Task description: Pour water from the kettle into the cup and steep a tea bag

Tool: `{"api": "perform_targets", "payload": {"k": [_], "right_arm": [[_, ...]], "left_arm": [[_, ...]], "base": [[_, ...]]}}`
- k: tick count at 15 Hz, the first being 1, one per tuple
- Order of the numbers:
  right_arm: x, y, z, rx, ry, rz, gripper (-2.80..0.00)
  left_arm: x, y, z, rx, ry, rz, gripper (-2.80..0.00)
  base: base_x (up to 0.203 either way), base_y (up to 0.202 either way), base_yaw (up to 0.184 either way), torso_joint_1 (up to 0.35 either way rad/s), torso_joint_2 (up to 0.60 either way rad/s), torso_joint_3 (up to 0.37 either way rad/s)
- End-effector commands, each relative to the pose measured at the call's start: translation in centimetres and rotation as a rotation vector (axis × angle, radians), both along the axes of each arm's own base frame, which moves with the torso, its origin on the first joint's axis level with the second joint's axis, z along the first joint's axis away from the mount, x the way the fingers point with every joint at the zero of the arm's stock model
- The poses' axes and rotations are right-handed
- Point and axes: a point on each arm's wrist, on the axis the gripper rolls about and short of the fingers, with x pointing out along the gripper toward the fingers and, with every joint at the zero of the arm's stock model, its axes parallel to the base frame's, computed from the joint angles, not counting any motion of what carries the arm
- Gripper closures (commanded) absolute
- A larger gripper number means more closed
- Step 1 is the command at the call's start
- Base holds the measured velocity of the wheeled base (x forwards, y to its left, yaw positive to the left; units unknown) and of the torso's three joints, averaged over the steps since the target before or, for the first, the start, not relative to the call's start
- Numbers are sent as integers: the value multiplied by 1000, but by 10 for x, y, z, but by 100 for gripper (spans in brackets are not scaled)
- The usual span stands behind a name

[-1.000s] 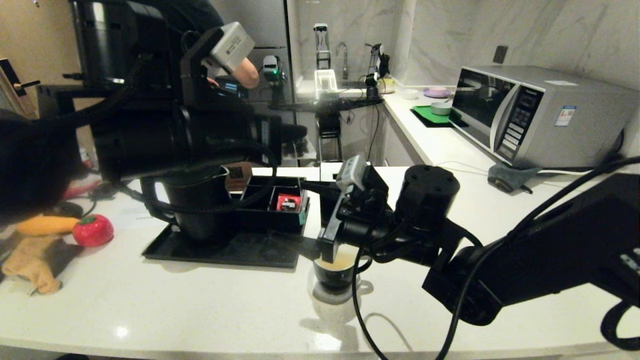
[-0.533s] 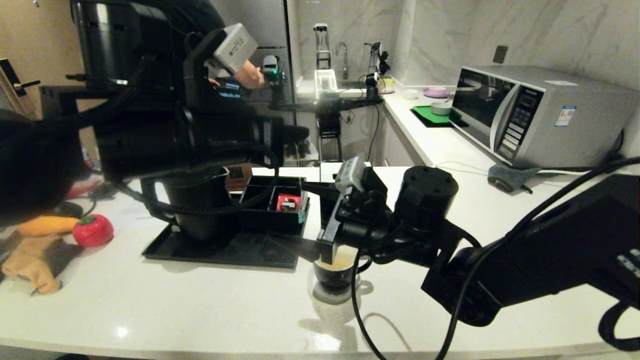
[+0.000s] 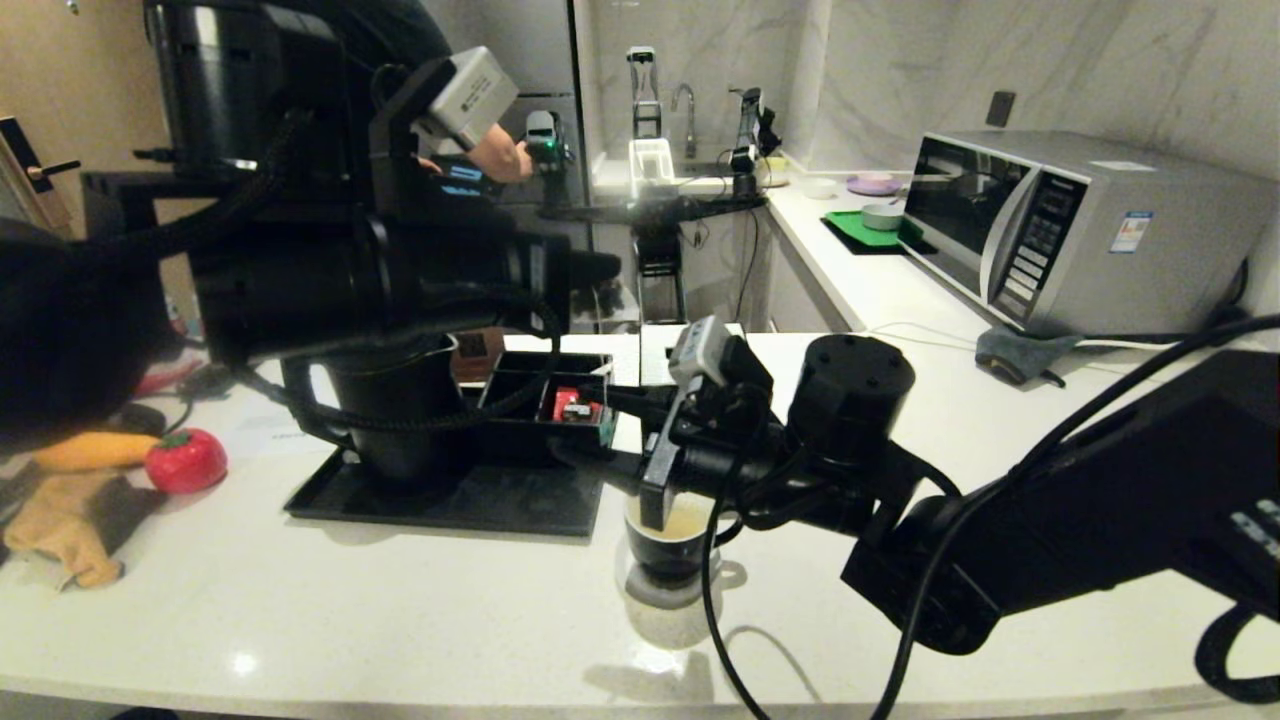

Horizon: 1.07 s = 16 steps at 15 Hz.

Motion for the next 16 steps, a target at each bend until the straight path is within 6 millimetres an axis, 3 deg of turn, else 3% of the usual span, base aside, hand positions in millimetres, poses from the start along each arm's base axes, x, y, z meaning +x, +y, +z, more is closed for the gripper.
{"api": "perform_targets", "payload": {"k": [1,11,16], "right_arm": [[-1,0,1,5,-7,4,0],[-7,7,4,24,10,28,0],[-2,8,17,80,-11,23,0]], "left_arm": [[1,-1,0,-1,0,-2,0],[-2,0,2,-6,-7,-3,0],[-12,-1,7,-12,-17,-26,0]], "base": [[0,0,0,0,0,0],[0,0,0,0,0,0],[0,0,0,0,0,0]]}}
